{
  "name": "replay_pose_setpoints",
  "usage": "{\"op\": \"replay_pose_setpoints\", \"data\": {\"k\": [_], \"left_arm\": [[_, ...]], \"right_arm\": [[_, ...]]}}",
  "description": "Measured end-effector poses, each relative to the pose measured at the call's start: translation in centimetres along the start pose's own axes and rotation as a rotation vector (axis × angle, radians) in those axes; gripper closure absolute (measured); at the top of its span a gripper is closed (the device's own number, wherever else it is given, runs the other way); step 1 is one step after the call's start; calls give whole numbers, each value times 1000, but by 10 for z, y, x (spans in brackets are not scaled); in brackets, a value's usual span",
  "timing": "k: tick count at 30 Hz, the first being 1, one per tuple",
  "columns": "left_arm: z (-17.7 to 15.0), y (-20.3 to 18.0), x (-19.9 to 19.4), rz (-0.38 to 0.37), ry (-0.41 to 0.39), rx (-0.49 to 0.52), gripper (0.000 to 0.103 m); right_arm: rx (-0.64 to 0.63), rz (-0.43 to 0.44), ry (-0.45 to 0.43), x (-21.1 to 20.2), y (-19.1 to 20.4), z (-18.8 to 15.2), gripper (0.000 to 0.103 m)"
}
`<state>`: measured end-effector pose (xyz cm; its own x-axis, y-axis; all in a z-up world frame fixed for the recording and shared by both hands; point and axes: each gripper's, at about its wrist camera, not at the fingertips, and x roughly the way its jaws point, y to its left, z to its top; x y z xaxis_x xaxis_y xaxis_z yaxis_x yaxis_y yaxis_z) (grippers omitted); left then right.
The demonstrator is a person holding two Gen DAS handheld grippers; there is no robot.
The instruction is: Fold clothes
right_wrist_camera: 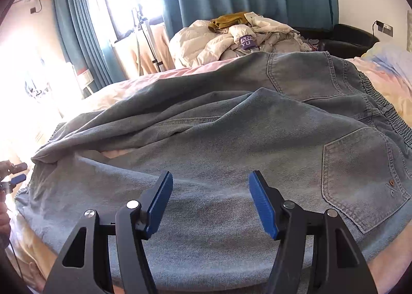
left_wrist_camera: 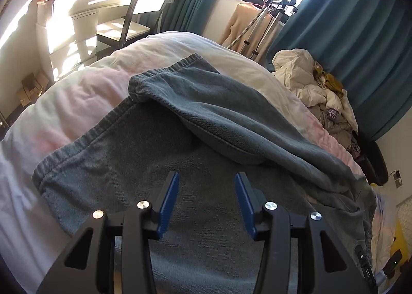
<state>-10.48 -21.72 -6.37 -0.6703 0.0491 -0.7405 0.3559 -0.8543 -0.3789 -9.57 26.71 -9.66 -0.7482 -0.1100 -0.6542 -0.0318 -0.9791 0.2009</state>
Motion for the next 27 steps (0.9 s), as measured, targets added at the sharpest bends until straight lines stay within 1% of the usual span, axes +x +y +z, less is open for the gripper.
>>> {"op": "replay_pose_setpoints", "data": {"k": [2,6,9,13,16,20,24,27], "left_arm": [[-7,0,-13,3,3,-2,57],[-15,-1,-35,22,-22,-7,57],[-23,0,-41,31,7,-23,57],[-37,6,-40,95,71,-72,57],[-45,13,-37,91,118,-121,57],[-54,14,-36,107,131,-141,57],[-64,15,-32,87,167,-190,57],[-70,17,-30,77,190,-213,57]], "right_arm": [[-8,-2,-19,-9,0,1,41],[-35,-3,-34,-25,4,0,41],[-28,0,-42,-38,1,0,41],[-1,1,-58,-55,-5,0,41],[48,-6,-60,-65,-19,1,41],[129,-7,-59,-77,-40,3,41],[190,-5,-60,-89,-61,10,41],[217,-28,-70,-98,-78,19,41]]}}
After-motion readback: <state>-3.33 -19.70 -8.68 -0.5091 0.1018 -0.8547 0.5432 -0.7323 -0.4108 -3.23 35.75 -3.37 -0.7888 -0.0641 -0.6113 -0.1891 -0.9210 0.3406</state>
